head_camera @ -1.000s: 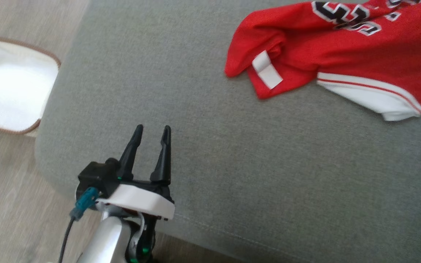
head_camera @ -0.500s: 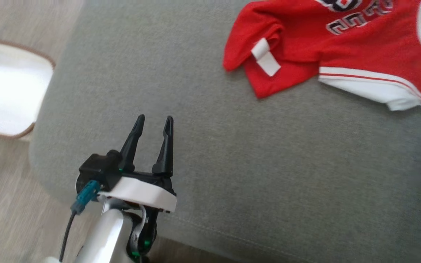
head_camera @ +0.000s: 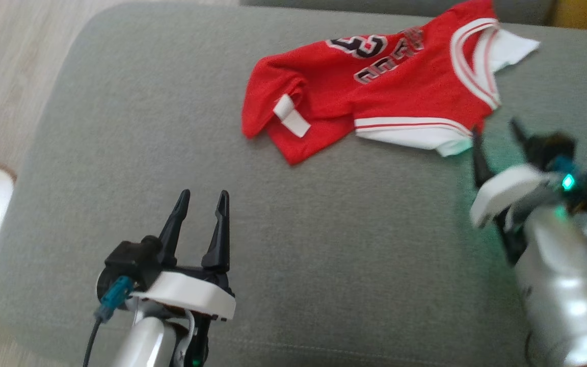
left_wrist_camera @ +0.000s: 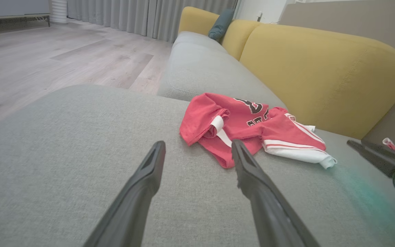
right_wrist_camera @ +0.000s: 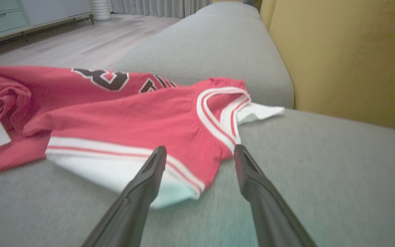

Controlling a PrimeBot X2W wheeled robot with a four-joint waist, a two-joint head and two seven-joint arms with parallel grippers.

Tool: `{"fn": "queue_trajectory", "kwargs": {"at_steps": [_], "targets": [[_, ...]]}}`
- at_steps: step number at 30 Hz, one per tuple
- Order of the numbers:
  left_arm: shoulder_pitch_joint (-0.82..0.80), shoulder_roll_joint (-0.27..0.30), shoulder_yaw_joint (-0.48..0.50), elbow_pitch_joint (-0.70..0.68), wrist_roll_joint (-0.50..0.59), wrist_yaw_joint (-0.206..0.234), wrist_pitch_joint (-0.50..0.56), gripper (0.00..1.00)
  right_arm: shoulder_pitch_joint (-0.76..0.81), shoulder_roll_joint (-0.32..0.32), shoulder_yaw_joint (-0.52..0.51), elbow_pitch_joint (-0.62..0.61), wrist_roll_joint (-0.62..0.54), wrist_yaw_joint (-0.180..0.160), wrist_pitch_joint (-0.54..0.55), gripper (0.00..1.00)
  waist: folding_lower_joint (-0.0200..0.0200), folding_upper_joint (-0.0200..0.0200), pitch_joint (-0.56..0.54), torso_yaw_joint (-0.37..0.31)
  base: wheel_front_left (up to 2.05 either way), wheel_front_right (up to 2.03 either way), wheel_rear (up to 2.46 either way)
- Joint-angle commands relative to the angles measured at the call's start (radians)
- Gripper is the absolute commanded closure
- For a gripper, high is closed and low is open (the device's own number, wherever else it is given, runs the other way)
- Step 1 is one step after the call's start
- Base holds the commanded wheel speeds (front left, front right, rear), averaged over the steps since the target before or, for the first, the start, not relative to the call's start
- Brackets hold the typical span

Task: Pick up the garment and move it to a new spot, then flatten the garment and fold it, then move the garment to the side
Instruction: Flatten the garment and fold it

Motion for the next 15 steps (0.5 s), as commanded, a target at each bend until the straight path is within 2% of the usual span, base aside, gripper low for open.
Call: {"fn": "queue_trajectory", "kwargs": {"at_steps": [1, 6, 15], "targets": [[-0.016, 0.003, 0.038, -0.03, 0.01, -0.007, -0.012, 0.0, 0.011, 0.019, 0.048, -0.049, 0.038, 0.007, -0.012, 0.0, 0.0001, 0.0, -0.025, -0.033, 0.0, 0.0, 0.0], [-0.016, 0.003, 0.035, -0.032, 0.015, -0.013, -0.012, 0.0, 0.075, 0.036, 0.116, -0.079, 0.115, 0.007, -0.011, 0.0, 0.0001, 0.0, -0.007, -0.031, 0.0, 0.0, 0.0], [-0.039, 0.003, 0.034, -0.034, 0.021, -0.015, -0.012, 0.0, 0.059, 0.015, 0.149, -0.055, 0.19, 0.007, 0.035, 0.0, 0.0001, 0.0, 0.068, 0.056, 0.0, 0.0, 0.0]]}}
